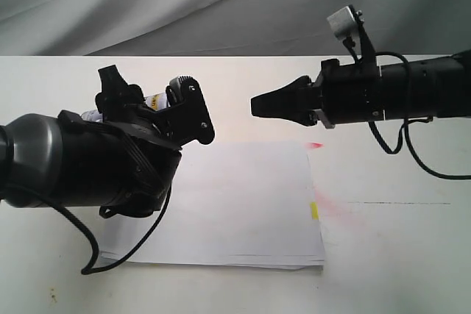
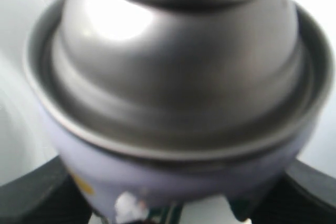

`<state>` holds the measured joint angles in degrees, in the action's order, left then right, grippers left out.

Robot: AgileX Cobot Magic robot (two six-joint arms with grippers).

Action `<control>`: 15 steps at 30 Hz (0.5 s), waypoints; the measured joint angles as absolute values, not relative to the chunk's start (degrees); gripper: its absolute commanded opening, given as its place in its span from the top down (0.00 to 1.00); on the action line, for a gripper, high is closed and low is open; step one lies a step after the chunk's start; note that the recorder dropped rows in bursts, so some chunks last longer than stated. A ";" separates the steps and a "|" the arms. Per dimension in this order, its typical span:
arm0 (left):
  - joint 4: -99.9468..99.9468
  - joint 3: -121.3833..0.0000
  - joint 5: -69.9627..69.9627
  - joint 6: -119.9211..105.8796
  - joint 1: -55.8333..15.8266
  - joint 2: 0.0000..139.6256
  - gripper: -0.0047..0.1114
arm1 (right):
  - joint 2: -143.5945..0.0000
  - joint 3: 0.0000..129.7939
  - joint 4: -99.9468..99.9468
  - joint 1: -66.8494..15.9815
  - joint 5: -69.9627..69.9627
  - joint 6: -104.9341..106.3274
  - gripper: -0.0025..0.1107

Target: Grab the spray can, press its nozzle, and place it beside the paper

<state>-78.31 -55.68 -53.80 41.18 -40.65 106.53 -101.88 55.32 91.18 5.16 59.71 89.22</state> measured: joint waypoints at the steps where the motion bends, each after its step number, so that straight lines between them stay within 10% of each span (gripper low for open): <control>1: -78.31 -55.68 -53.80 41.18 -40.65 106.53 0.96 | -101.88 55.32 91.38 4.95 59.30 89.51 0.98; 15: -78.31 -55.68 -53.80 41.18 -40.65 106.53 0.96 | -112.35 69.14 86.50 2.63 63.47 84.28 0.98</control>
<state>-78.31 -55.68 -53.80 41.18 -40.65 106.53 -112.35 69.14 86.50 2.63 63.47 84.28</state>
